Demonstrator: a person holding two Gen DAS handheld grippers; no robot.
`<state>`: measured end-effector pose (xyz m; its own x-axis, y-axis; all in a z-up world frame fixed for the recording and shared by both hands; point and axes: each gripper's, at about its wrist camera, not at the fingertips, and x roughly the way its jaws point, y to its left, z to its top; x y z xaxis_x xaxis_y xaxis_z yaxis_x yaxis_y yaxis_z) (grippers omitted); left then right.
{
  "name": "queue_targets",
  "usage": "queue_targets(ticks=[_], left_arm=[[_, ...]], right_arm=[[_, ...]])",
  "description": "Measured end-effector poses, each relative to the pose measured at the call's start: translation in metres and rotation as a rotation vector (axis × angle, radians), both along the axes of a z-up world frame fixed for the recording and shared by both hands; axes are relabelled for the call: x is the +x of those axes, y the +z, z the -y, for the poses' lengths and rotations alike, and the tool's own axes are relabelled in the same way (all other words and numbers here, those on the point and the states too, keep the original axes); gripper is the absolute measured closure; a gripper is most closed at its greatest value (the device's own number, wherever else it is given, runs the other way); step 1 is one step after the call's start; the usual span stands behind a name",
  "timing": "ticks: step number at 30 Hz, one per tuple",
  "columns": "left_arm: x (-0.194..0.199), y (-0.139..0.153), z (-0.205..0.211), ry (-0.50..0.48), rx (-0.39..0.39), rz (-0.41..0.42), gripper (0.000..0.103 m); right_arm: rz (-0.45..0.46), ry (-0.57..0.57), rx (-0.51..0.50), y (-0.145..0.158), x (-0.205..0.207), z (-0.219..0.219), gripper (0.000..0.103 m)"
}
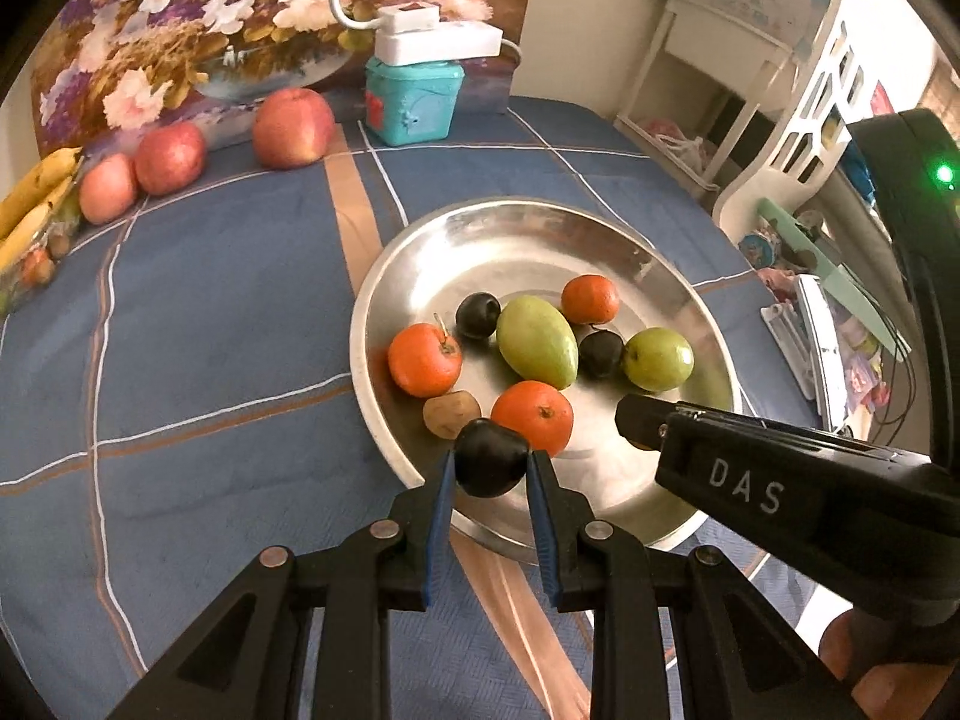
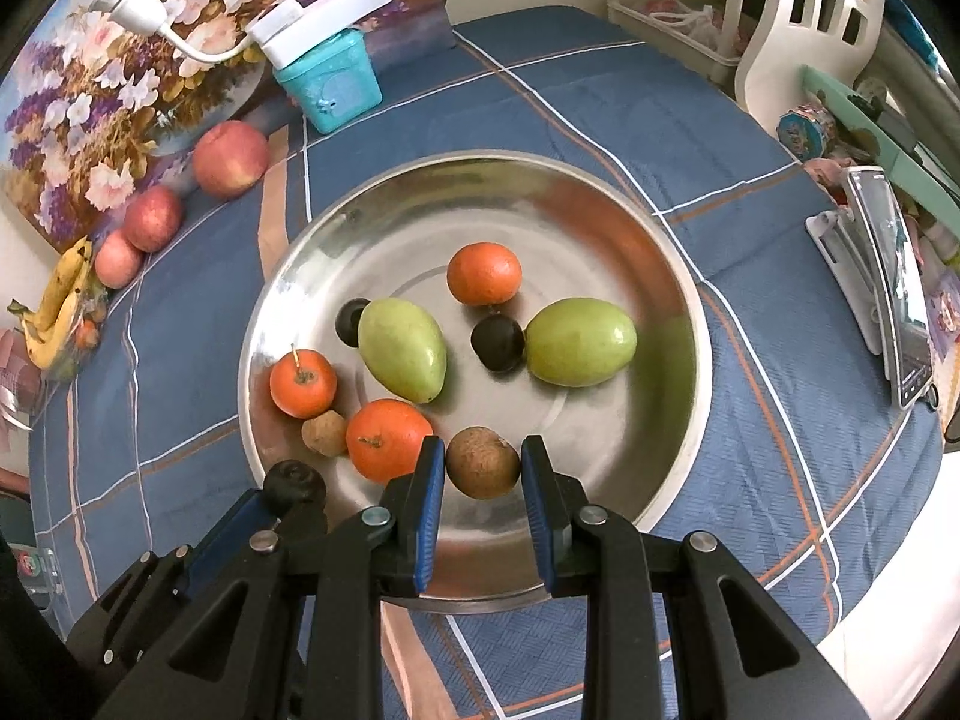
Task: Organize fruits
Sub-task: 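Open the left tool to release the plum while the right tool releases the kiwi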
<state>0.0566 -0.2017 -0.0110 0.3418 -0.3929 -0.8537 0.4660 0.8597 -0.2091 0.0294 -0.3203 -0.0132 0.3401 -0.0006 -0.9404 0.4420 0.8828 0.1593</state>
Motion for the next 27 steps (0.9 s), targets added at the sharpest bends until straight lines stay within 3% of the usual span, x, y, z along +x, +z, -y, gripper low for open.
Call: queue_targets(ticks=[27], left_arm=[[0.0036, 0.0005, -0.0051, 0.019, -0.006, 0.001, 0.070]], right_arm=[[0.012, 0.035, 0.000, 0.0028, 0.0067, -0.0078, 0.073]])
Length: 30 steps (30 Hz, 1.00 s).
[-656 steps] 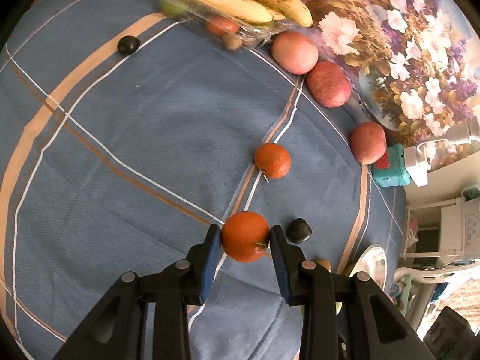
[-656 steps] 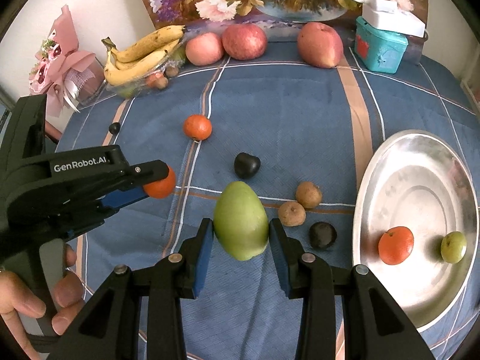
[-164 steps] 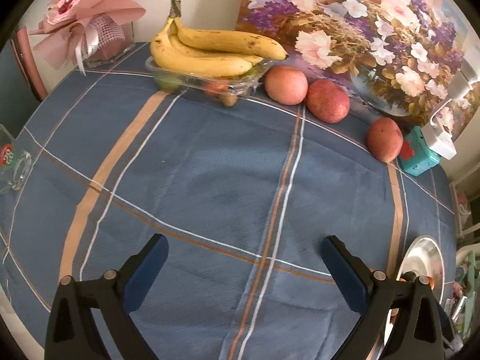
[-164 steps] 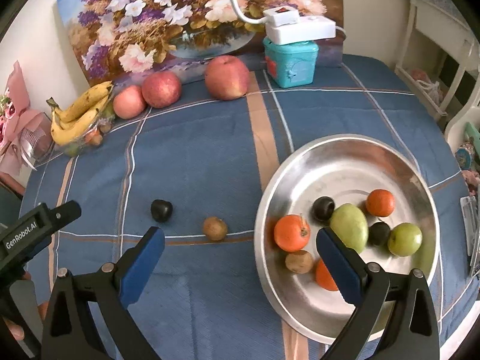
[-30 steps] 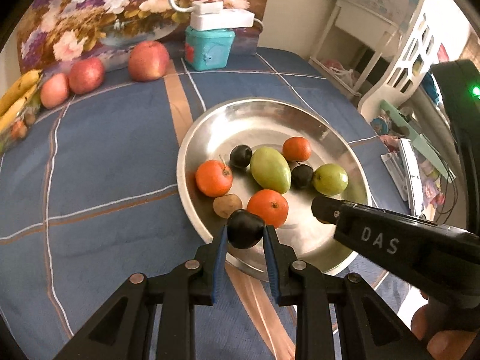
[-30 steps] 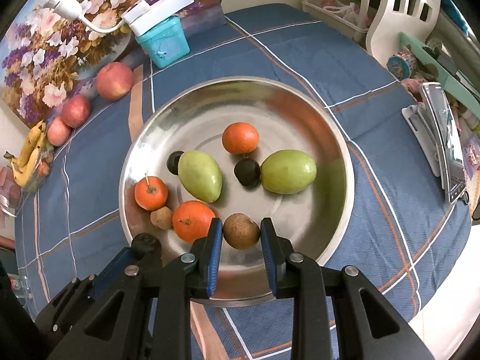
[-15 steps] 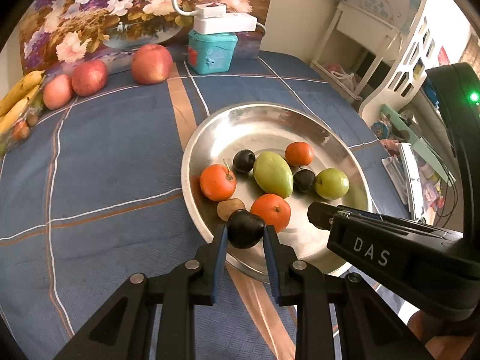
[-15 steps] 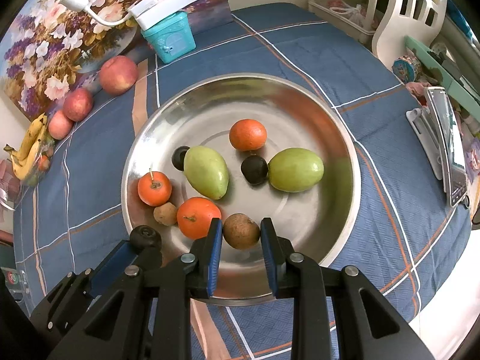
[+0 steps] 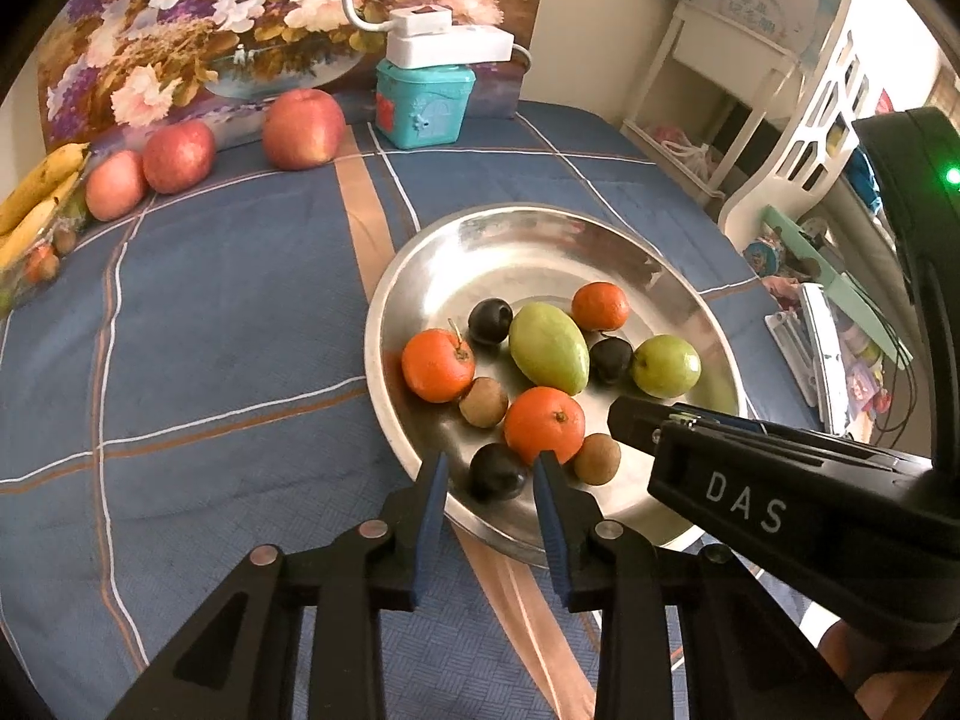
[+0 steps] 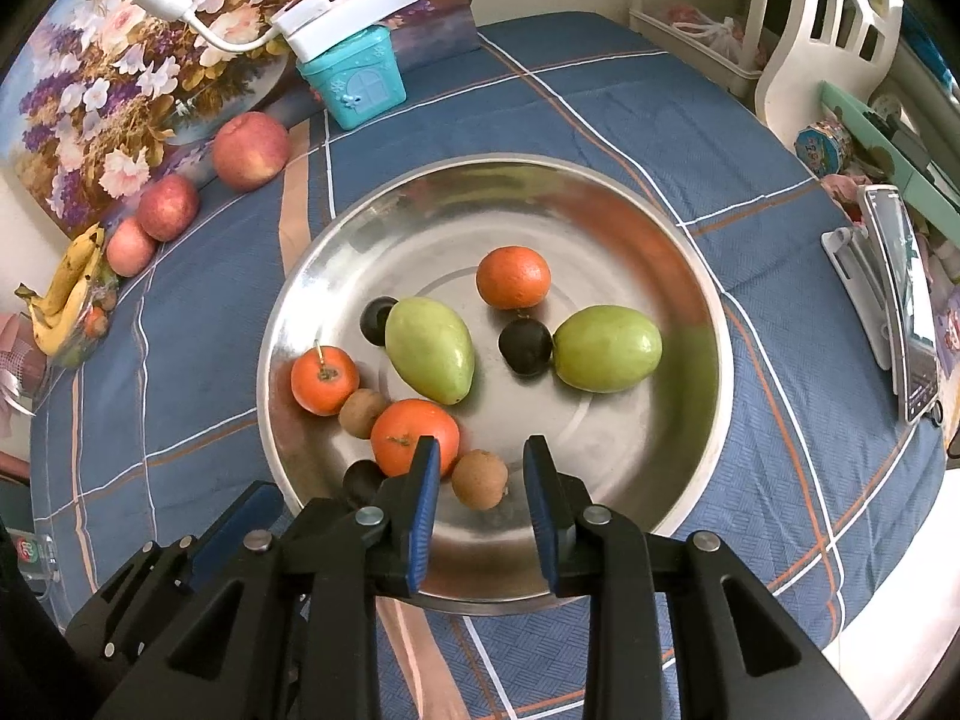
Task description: Organize fruits
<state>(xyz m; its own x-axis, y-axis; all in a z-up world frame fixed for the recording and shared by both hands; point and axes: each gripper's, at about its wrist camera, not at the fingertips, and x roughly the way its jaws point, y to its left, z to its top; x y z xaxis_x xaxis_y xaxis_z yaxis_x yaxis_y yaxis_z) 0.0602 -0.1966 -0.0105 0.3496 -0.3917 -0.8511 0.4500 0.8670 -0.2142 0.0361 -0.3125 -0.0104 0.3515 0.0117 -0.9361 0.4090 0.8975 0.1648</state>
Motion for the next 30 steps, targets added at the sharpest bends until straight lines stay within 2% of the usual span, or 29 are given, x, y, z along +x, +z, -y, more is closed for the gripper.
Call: queue_targets(ticks=[4, 7, 12, 15, 17, 21, 23, 24, 25, 26, 27, 30], left_arm=[[0.001, 0.000, -0.001, 0.015, 0.005, -0.005, 0.068], [0.008, -0.001, -0.011, 0.071, 0.014, -0.023, 0.066], [0.028, -0.006, -0.054, 0.281, -0.005, -0.101, 0.057], [0.038, -0.005, -0.083, 0.418, 0.045, -0.114, 0.054], [0.041, -0.005, -0.102, 0.496, 0.071, -0.125, 0.047], [0.045, -0.007, -0.129, 0.595, 0.065, -0.168, 0.039], [0.046, -0.008, -0.132, 0.630, 0.086, -0.179, 0.025], [0.046, -0.009, -0.134, 0.644, 0.105, -0.184, 0.019], [0.047, -0.010, -0.134, 0.646, 0.121, -0.186, 0.010], [0.046, -0.010, -0.135, 0.642, 0.135, -0.185, 0.004], [0.045, -0.011, -0.136, 0.640, 0.148, -0.178, 0.002], [0.044, -0.013, -0.131, 0.625, 0.195, -0.162, 0.000]], right_arm=[[0.000, 0.000, 0.000, 0.000, 0.000, 0.000, 0.073], [0.000, -0.004, 0.001, 0.000, -0.001, 0.000, 0.073], [-0.005, 0.001, 0.002, -0.001, 0.000, 0.000, 0.074], [-0.005, 0.026, -0.002, -0.001, 0.003, -0.006, 0.074], [0.000, 0.049, -0.002, -0.001, 0.005, -0.011, 0.074], [0.024, 0.107, -0.002, 0.004, 0.008, -0.027, 0.074], [0.036, 0.144, -0.014, 0.007, 0.010, -0.036, 0.073], [0.041, 0.156, -0.021, 0.008, 0.011, -0.040, 0.064], [0.045, 0.167, -0.030, 0.008, 0.011, -0.043, 0.042], [0.049, 0.177, -0.041, 0.009, 0.012, -0.047, 0.031], [0.052, 0.188, -0.054, 0.009, 0.013, -0.050, 0.020], [0.047, 0.213, -0.087, 0.008, 0.014, -0.055, 0.019]])
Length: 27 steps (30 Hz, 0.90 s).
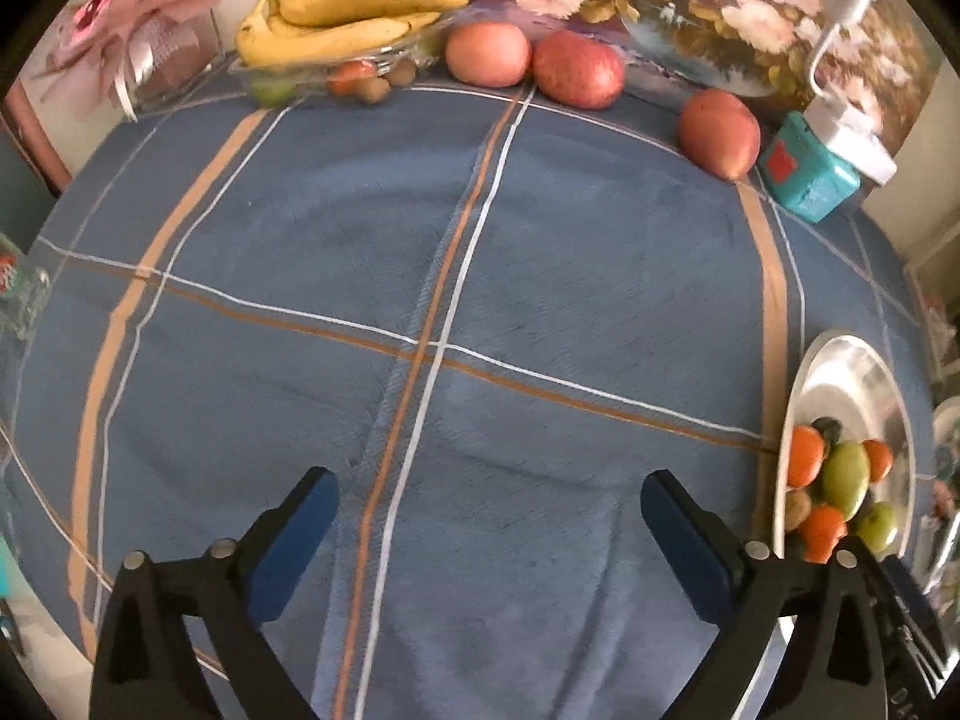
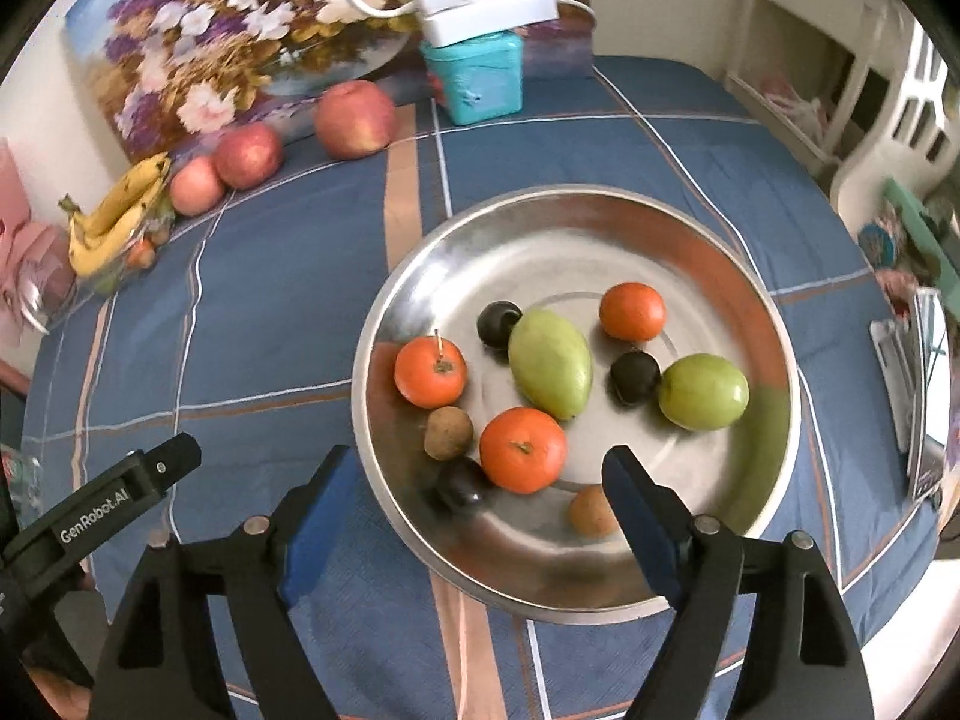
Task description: Organize fruits
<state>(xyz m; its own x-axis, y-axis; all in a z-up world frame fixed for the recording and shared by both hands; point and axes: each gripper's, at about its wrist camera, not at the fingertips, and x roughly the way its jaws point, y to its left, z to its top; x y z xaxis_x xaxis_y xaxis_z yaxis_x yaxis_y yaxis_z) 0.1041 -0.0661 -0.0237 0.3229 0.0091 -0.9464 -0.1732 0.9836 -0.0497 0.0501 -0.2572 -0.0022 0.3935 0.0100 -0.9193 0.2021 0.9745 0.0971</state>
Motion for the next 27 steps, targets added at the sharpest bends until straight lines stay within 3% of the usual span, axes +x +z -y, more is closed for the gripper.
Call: queue_targets(ticks=[7, 10, 12, 15, 19, 27], left_arm=[[0.008, -0.008, 0.003, -0.041, 0.043, 0.001, 0.000], [0.009, -0.008, 0.006, -0.074, 0.076, 0.025, 0.000], [0.011, -0.009, 0.006, -0.090, 0.076, 0.023, 0.000], [0.012, -0.006, -0.003, -0.054, 0.091, 0.051, 0.000], [0.010, 0.000, -0.013, 0.007, 0.202, 0.090, 0.000], [0.007, -0.005, -0.017, 0.056, 0.271, 0.068, 0.000]], right_arm=[[0.002, -0.007, -0.050, -0.003, 0.000, 0.001, 0.018], [0.022, -0.014, -0.057, -0.001, 0.000, 0.002, 0.007], [0.037, -0.005, -0.061, 0.002, 0.000, 0.000, 0.007], [0.040, 0.009, -0.059, 0.003, 0.000, -0.005, 0.007], [0.035, 0.017, -0.072, 0.002, 0.001, -0.008, 0.007], [0.023, 0.029, -0.086, -0.001, -0.001, -0.013, 0.007]])
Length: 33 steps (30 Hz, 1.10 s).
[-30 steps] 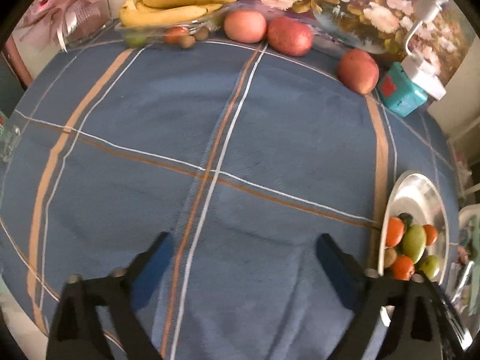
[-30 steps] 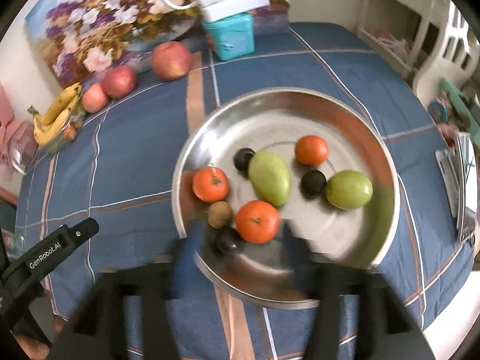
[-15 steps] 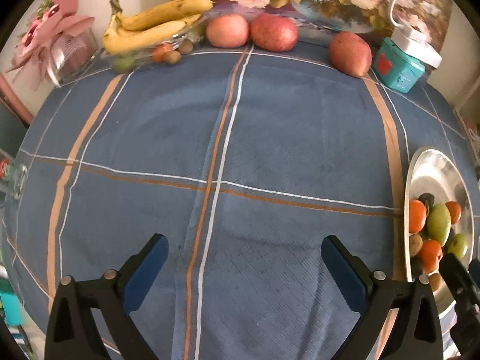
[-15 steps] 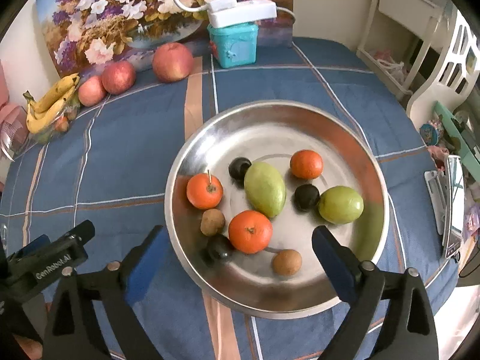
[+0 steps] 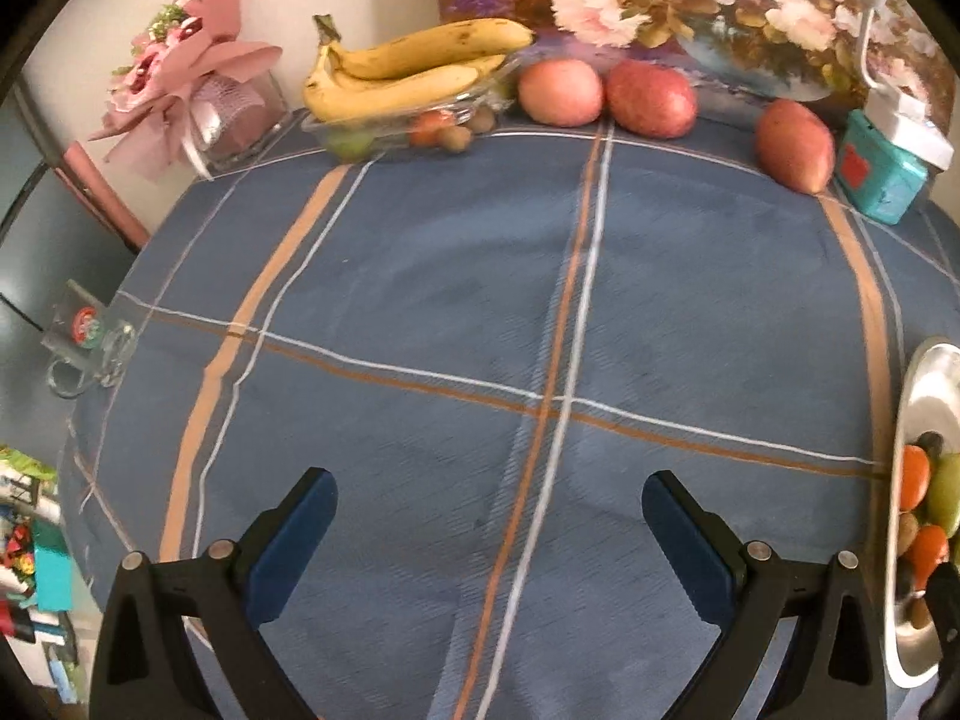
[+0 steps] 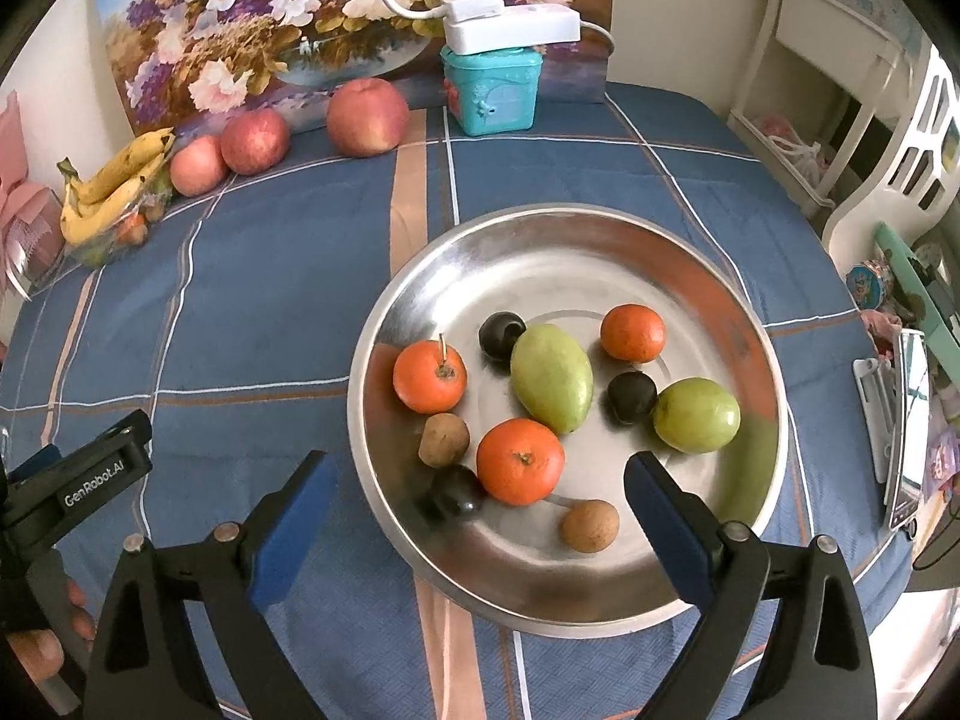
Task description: Organize fruits
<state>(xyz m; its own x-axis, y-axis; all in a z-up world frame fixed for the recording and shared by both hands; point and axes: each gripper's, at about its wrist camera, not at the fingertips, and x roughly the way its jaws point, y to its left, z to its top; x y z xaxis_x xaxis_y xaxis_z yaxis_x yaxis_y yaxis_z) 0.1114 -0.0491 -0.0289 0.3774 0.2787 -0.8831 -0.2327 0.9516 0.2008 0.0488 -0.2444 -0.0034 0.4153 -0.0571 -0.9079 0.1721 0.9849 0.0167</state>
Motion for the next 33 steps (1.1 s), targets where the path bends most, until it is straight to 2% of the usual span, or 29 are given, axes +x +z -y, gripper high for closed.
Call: queue_targets(ticks=[8, 14, 21, 25, 28, 33], left_arm=[[-0.015, -0.017, -0.011, 0.069, 0.116, -0.099, 0.000], [-0.028, -0.033, -0.022, 0.074, 0.085, -0.201, 0.000], [-0.045, -0.028, -0.031, 0.061, 0.078, -0.251, 0.000], [-0.057, -0.021, -0.030, 0.037, 0.059, -0.252, 0.000], [-0.067, -0.017, -0.028, 0.014, 0.007, -0.257, 0.000], [-0.080, 0.000, -0.020, -0.041, -0.047, -0.187, 0.000]], right_arm=[[-0.020, 0.008, -0.017, -0.005, -0.006, -0.007, 0.007], [-0.038, 0.021, -0.040, -0.006, -0.016, -0.011, 0.007], [-0.043, 0.015, -0.031, 0.002, -0.031, -0.007, 0.007], [-0.042, 0.018, -0.025, 0.007, -0.043, -0.010, 0.007], [-0.033, 0.021, -0.034, 0.012, -0.049, -0.013, 0.007], [-0.005, 0.032, -0.041, 0.022, -0.061, -0.020, 0.007]])
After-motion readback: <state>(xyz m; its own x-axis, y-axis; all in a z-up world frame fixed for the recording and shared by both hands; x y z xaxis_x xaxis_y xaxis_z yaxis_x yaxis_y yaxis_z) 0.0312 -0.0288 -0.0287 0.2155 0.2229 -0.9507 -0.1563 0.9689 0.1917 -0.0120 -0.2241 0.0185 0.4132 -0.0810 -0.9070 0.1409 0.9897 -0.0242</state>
